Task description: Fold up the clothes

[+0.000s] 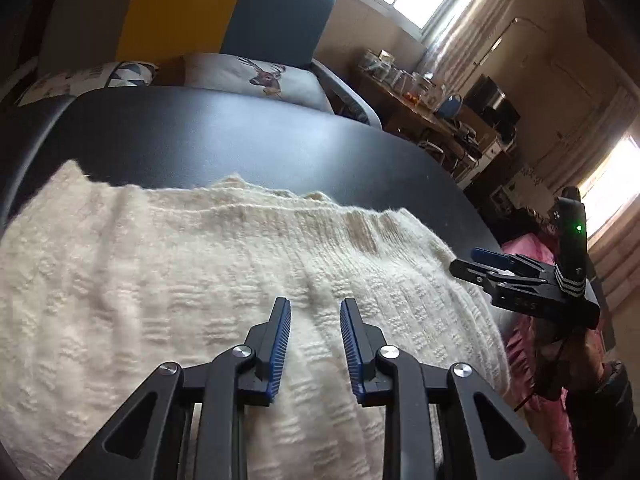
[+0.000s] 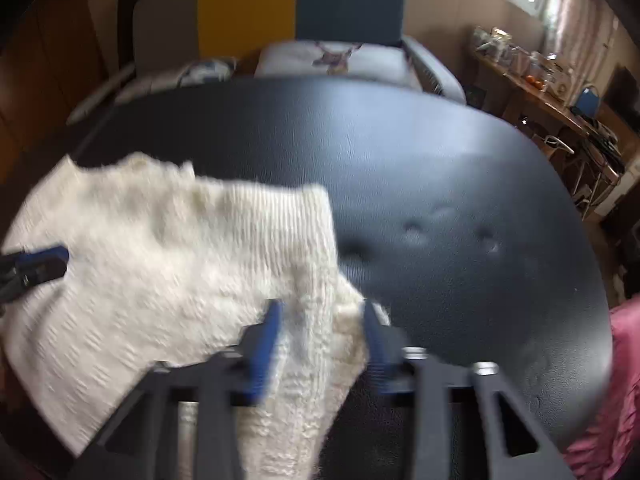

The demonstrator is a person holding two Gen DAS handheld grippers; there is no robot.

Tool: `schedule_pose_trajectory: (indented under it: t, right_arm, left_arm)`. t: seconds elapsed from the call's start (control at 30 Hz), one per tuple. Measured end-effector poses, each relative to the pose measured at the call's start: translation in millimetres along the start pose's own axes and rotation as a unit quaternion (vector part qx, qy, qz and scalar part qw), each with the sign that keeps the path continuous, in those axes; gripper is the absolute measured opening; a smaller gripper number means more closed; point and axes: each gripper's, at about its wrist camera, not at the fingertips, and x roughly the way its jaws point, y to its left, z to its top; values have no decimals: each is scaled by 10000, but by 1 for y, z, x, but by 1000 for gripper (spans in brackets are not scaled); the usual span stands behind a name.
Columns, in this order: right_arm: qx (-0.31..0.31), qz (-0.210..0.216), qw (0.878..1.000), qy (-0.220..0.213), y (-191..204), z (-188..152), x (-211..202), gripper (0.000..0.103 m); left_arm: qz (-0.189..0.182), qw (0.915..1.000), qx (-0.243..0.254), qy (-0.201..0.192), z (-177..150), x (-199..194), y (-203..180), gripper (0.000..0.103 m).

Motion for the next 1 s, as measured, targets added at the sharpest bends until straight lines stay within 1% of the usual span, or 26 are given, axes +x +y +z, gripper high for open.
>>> schedule_pose_trajectory:
  t: [0.03,0.07,0.17,0.2,0.3,0.33,0.4,0.5,0.6,0.7,0.77,0.8,0.83,0.87,0.9,0.93,0.97,1.0]
  right_arm:
    - [-21,231,9997,-47,14,3,-1,96]
    - [-42,461,9989,-95,29,6,-2,97]
    - [-106,1150,9930,-237,72,14,-5,97]
    - [-127,1379,9900,-284,87,17,-6,97]
    - [-209,2031,9782,-389,131,23,-8,97]
    - [-320,2131,9761,-277,150,20,-5,97]
    - [-520,2293,9719,-68,182,13,2,97]
    - [-590,2108,9757,68,185,11,11,97]
    - [-659,1921,9789,204,187,8,20,97]
    - [-728,1733,9816,340,189,6,29,97]
    - [-774,1607,9830,431,190,4,35,97]
    - [-792,1556,9835,468,190,3,37,97]
    - [-802,1539,9837,471,190,2,40,98]
    - [-839,1499,9840,463,191,1,41,100]
    - [-874,1453,9844,477,192,0,43,102]
    - [-908,1408,9846,495,193,0,45,103]
    - [-936,1374,9847,521,194,0,46,103]
    - [-953,1363,9846,531,194,0,47,103]
  left_arm:
    - [46,9999,-92,-139,0,-17,14,26]
    - [106,9994,-179,-281,-1,-34,28,26]
    - [609,9955,-309,-663,-7,-85,77,26]
    - [724,9943,-344,-708,-9,-97,94,27]
    - [1014,9910,-563,-665,-18,-124,145,27]
    - [892,9921,-667,-580,-22,-127,159,27]
    - [502,9939,-904,-394,-27,-128,182,28]
    - [-124,9929,-1170,-183,-32,-116,200,30]
    - [-710,9878,-1385,-69,-36,-104,207,32]
    - [-1319,9791,-1550,19,-40,-94,208,32]
    - [-1577,9730,-1680,118,-42,-86,211,32]
    - [-1628,9725,-1650,231,-42,-81,210,31]
    - [-1684,9719,-1614,324,-43,-78,208,23]
    - [-1779,9715,-1539,286,-44,-80,203,17]
    - [-1874,9710,-1464,249,-46,-83,197,4]
    - [-1964,9706,-1376,196,-47,-87,192,5]
    - [-2002,9723,-1209,53,-49,-99,183,5]
    - [-1870,9768,-1044,13,-51,-105,175,5]
